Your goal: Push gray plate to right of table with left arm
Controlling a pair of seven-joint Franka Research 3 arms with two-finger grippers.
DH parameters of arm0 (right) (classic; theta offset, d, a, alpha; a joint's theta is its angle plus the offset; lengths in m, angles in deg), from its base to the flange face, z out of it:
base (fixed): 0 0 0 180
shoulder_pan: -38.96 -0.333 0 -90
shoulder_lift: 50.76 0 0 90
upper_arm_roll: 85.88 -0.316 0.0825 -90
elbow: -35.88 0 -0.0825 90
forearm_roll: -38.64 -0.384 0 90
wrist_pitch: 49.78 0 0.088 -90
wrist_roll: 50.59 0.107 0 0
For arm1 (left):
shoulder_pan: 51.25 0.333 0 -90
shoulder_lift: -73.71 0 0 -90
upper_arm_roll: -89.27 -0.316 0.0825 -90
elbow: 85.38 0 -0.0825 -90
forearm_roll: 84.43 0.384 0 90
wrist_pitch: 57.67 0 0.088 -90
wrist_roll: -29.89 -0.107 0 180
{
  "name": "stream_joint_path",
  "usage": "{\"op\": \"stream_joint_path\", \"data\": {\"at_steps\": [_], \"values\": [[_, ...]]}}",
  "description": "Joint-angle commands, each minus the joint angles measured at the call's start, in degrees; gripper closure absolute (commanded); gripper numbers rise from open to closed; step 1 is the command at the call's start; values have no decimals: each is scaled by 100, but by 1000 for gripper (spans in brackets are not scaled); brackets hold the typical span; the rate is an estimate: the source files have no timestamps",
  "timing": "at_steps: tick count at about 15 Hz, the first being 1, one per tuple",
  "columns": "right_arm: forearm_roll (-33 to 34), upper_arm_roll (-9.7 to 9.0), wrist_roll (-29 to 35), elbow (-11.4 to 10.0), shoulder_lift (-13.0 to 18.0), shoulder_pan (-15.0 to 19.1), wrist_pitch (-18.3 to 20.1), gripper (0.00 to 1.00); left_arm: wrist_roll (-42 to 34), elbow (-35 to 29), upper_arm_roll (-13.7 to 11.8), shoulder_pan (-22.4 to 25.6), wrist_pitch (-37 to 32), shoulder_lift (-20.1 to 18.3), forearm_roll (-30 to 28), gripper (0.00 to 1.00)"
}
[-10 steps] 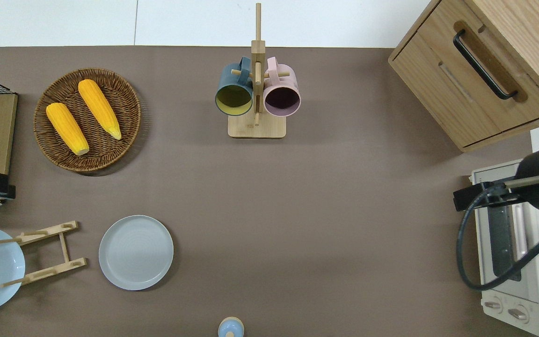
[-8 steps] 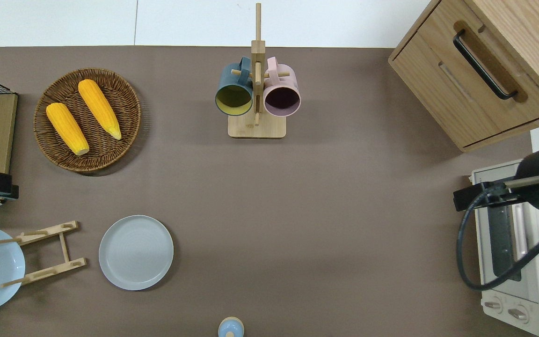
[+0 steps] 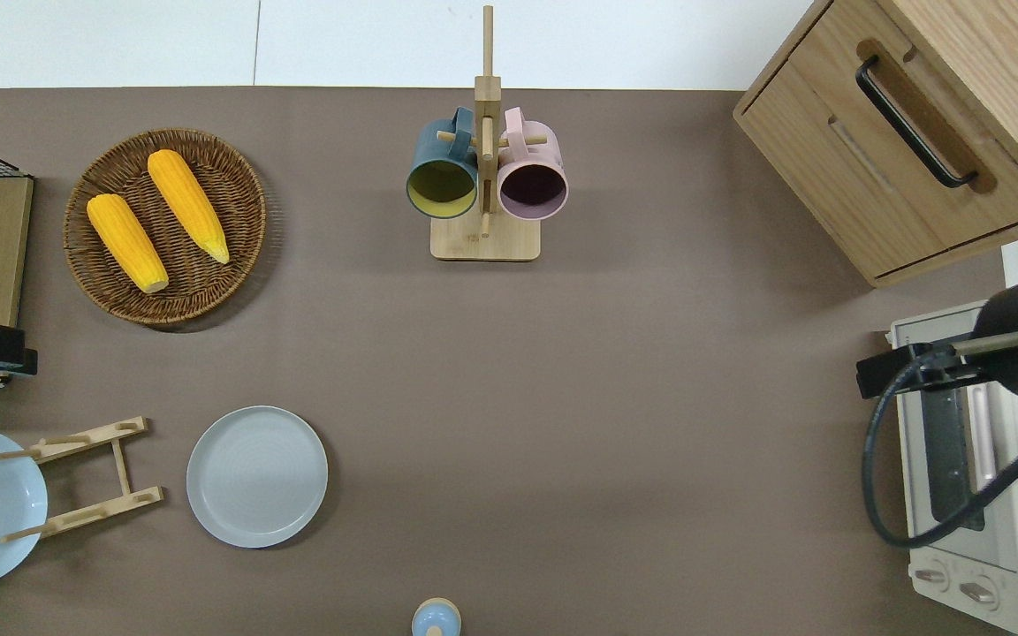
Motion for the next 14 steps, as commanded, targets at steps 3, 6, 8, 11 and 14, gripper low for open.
{"op": "stream_joint_path", "data": {"at_steps": [3,6,8,11,14], "values": [[-25,-93,66,53,14,107,90,17,-14,86,-42,-41,-108,100,34,7],[-25,-93,66,53,14,107,90,17,-5,77,-42,-32,-108,126,77,7],[-25,-93,67,53,14,116,90,17,-14,77,-60,-23,-108,126,69,7],[-25,-93,66,53,14,107,90,17,30,33,-78,-32,-117,144,51,7],[-25,-93,66,53,14,107,90,17,30,-414,-95,-14,50,100,25,7]]}}
